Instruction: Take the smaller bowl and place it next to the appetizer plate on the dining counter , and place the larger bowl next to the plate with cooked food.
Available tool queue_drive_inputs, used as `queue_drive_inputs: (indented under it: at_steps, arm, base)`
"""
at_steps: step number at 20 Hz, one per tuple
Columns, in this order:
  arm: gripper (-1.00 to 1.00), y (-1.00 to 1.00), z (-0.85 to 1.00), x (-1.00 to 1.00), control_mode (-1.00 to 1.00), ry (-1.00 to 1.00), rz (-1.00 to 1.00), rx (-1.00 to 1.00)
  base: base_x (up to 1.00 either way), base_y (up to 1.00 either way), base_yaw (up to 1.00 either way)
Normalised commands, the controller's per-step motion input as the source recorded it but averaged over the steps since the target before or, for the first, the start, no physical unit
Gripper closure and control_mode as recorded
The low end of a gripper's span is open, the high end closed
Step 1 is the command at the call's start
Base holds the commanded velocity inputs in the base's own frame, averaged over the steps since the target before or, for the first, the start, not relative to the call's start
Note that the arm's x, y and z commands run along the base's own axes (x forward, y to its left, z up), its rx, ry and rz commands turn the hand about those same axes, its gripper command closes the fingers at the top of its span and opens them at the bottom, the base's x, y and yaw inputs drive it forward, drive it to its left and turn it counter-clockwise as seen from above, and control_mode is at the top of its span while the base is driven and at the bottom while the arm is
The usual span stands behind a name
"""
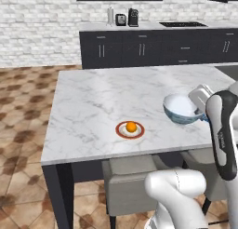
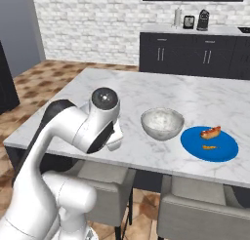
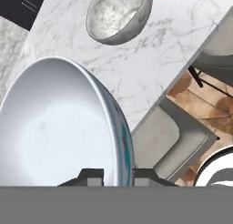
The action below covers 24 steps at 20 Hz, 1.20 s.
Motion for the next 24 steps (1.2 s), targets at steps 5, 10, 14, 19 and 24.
queue_drive_inputs:
  at_steps: [5, 10, 14, 19, 24]
  arm:
    - [1.0, -0.08, -0.62, 0.63, -1.0, 0.09, -0.02, 0.0]
    - [1.0, 0.0, -0.46, 0.38, -1.0, 0.01, -0.06, 0.0]
    - [1.0, 0.0, -0.45, 0.45, -1.0, 0.0, -0.04, 0.0]
    - [1.0, 0.0, -0.39, 0.52, -1.0, 0.0, -0.01, 0.0]
    - [1.0, 0.0, -0.41, 0.48, -1.0, 0.0, 0.0, 0.0]
  base:
    - [0.0, 0.0, 0.0]
    - [0.0, 0.0, 0.0]
    - [0.0, 0.0, 0.0]
    - [0.0, 0.0, 0.0]
    - [0.0, 0.0, 0.0]
